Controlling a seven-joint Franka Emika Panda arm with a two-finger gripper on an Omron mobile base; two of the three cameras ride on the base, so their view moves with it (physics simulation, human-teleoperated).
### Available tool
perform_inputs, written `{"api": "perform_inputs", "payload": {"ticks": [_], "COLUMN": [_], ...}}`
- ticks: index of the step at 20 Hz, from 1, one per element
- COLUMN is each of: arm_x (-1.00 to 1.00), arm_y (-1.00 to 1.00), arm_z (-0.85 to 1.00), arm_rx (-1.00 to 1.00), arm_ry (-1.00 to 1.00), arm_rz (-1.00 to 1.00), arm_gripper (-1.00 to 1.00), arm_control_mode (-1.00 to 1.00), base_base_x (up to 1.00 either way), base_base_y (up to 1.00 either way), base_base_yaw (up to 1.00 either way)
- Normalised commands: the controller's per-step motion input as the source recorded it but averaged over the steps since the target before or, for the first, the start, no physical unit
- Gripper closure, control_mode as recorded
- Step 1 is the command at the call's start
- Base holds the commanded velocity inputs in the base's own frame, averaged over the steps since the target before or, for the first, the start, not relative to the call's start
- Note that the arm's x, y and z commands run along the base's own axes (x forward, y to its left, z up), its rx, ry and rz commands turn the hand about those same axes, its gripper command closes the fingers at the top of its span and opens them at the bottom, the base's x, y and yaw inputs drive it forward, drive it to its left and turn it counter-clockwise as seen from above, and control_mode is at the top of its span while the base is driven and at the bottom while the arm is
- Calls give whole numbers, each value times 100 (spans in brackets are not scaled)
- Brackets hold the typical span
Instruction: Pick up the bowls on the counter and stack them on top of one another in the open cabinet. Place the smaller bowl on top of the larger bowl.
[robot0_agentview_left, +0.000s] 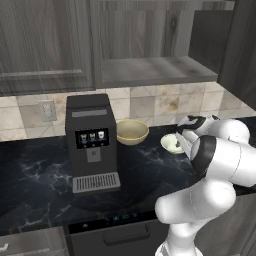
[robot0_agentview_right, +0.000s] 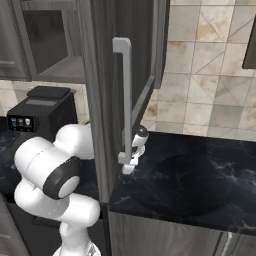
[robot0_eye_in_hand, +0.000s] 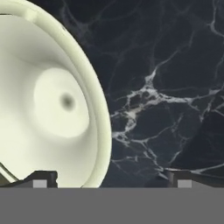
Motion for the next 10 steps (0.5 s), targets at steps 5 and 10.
{"api": "perform_inputs", "payload": {"ticks": [5, 10], "arm_x": [17, 17], "arm_y": [0, 0], "arm_z": [-7, -12], "arm_rx": [3, 3], "arm_ry": [0, 0], "arm_rz": [0, 0], "arm_gripper": [-100, -100], "arm_control_mode": [-100, -100], "base_base_x": [0, 0], "base_base_y": [0, 0], "base_base_yaw": [0, 0]}}
